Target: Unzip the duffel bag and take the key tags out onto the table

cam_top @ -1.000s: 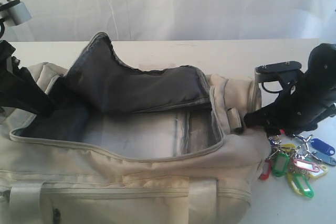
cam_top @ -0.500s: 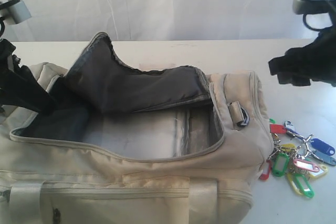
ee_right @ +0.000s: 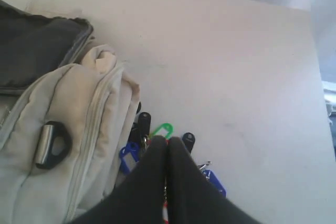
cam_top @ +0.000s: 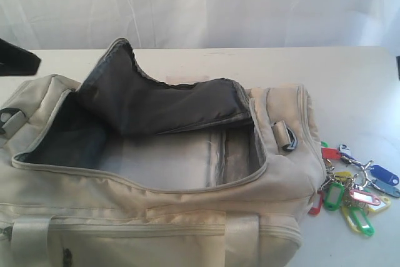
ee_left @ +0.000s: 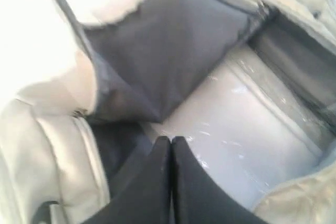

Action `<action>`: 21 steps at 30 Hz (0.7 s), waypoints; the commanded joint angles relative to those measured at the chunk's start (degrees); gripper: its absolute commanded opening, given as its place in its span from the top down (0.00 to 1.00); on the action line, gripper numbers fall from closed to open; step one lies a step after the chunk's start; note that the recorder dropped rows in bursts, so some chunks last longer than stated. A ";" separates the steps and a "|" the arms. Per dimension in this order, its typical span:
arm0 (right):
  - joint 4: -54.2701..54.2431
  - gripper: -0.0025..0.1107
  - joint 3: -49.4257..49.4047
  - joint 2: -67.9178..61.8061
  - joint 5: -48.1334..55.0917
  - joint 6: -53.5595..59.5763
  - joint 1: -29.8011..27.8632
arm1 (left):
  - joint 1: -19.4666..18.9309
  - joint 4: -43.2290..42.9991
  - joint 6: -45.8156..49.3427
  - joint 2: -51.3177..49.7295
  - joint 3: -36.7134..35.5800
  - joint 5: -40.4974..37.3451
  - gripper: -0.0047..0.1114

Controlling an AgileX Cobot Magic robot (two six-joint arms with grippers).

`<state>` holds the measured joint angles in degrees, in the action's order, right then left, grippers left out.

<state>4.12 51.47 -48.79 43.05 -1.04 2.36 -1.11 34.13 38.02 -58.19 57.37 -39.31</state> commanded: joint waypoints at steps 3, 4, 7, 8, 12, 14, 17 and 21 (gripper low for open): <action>0.88 0.98 -1.60 4.23 -3.79 -0.28 -0.15 | 0.13 0.11 -1.00 10.13 -4.68 8.07 0.96; 0.58 0.98 -1.60 4.37 -3.79 -0.28 -0.15 | 0.13 0.11 -1.83 10.69 -4.68 7.27 0.96; 0.44 0.98 -1.60 4.63 -3.64 -0.50 -0.15 | 0.13 0.11 -2.15 12.19 -4.68 4.49 0.96; 0.44 0.98 -1.60 4.63 -3.64 -0.50 -0.15 | 0.13 0.11 -2.15 12.56 -4.68 3.89 0.96; 0.44 0.98 -1.60 4.63 -3.64 -0.50 -0.15 | 0.13 0.11 -2.15 12.86 -4.68 3.82 0.96; 0.44 0.98 -1.60 4.63 -3.64 -0.50 -0.15 | 0.13 0.11 -2.15 12.86 -4.68 3.82 0.96; 0.44 0.98 -1.60 4.63 -3.64 -0.50 -0.15 | 0.13 0.11 -2.15 12.86 -4.68 3.82 0.96; 0.44 0.98 -1.60 4.63 -3.64 -0.50 -0.15 | 0.13 0.11 -2.15 12.86 -4.68 3.94 0.96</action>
<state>4.61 50.12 -44.52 40.19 -1.26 2.36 -1.11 33.46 36.52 -45.81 53.01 -34.86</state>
